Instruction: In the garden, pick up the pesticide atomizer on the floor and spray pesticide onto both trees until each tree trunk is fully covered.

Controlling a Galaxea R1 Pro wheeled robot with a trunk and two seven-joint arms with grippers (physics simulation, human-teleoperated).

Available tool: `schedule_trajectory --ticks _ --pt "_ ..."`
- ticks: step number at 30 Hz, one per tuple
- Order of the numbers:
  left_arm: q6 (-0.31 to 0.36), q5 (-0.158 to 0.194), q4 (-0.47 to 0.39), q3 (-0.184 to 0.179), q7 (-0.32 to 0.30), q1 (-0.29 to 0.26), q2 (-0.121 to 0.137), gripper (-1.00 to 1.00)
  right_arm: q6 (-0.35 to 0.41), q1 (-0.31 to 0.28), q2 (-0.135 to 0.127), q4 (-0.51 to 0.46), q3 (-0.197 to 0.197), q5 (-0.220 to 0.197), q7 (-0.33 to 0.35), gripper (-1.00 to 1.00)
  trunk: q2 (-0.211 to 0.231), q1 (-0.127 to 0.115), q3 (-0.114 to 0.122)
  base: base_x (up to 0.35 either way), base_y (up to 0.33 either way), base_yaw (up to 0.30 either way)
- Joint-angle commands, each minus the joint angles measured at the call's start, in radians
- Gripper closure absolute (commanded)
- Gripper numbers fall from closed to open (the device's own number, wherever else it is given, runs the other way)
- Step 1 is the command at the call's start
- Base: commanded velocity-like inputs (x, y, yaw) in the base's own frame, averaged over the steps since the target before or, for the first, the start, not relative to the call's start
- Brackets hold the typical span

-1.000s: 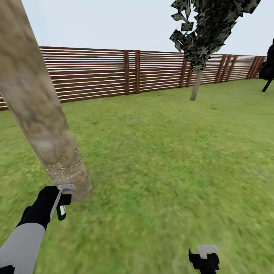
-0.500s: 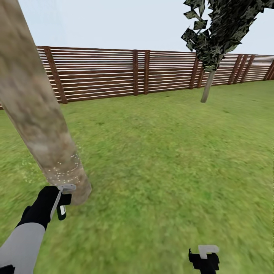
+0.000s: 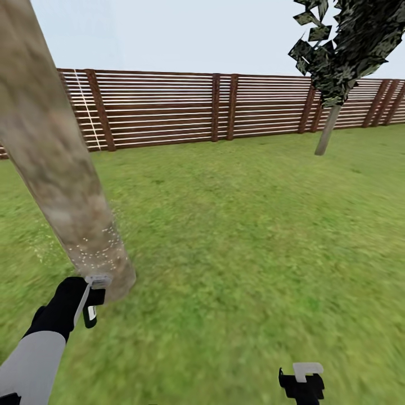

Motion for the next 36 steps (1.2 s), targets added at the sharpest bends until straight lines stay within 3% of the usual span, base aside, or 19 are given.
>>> schedule_trajectory --ticks 1,13,18,19,20,21,22,24,26,28,31,33,36 --pt "-0.01 -0.01 0.0 0.002 -0.01 0.013 0.0 1.0 -0.002 -0.001 0.0 0.0 -0.007 0.011 -0.004 -1.0 0.0 0.0 -0.001 -0.01 -0.27 0.276" --pt "-0.296 -0.008 0.002 0.001 -0.048 0.223 0.008 1.0 -0.002 -0.001 0.0 0.0 -0.007 0.011 -0.004 -1.0 0.0 0.0 -0.001 -0.308 -0.057 0.209" --pt "-0.453 -0.05 0.006 -0.019 -0.246 0.292 0.036 1.0 -0.001 -0.001 0.0 0.0 -0.007 0.011 0.001 -1.0 0.0 0.0 -0.001 -0.344 0.0 0.005" --pt "-0.49 -0.076 0.014 -0.022 -0.3 0.297 0.042 1.0 -0.001 -0.001 0.0 0.0 -0.006 0.013 0.002 -1.0 0.0 0.0 -0.001 -0.344 0.0 0.0" --pt "-0.528 -0.121 0.026 -0.024 -0.369 0.299 0.049 1.0 0.0 -0.001 0.0 0.0 -0.006 0.014 0.003 -1.0 0.0 0.0 -0.001 -0.344 0.0 0.0" --pt "-0.571 -0.19 0.039 -0.024 -0.459 0.3 0.054 1.0 0.0 -0.001 0.0 0.0 0.005 0.016 0.008 -1.0 0.0 0.0 -0.001 -0.344 0.0 0.0" --pt "-0.592 -0.22 0.041 -0.024 -0.5 0.3 0.056 1.0 0.0 -0.001 0.0 -0.001 0.022 0.021 0.018 -1.0 0.0 0.0 -0.001 -0.344 0.0 0.0" --pt "-0.655 -0.277 0.045 -0.023 -0.614 0.297 0.057 1.0 0.0 -0.001 0.0 -0.032 0.115 0.044 0.134 -1.0 0.0 0.0 -0.001 -0.344 0.0 0.0" --pt "-0.678 -0.292 0.046 -0.025 -0.678 0.293 0.054 1.0 0.0 -0.001 -0.001 -0.09 0.178 0.052 0.318 -1.0 0.0 0.0 -0.001 -0.295 0.0 0.0" --pt "-0.685 -0.305 0.047 -0.065 -0.724 0.289 0.052 1.0 0.001 -0.003 0.0 -0.175 0.202 0.054 0.55 -1.0 0.0 0.0 -0.001 -0.096 0.0 0.0" --pt "-0.686 -0.319 0.048 -0.163 -0.778 0.293 0.052 1.0 0.001 -0.013 0.0 -0.311 0.21 0.054 0.849 -1.0 0.0 0.0 -0.001 -0.019 0.0 0.0" --pt "-0.686 -0.32 0.048 -0.177 -0.785 0.292 0.049 1.0 0.001 -0.026 0.0 -0.337 0.219 0.054 0.945 -1.0 0.0 0.0 -0.001 -0.003 0.0 0.0" --pt "-0.68 -0.314 0.05 -0.172 -0.798 0.298 0.049 1.0 -0.001 -0.043 0.018 -0.348 0.223 0.043 0.939 -1.0 0.0 0.0 -0.001 0.0 0.0 0.0"
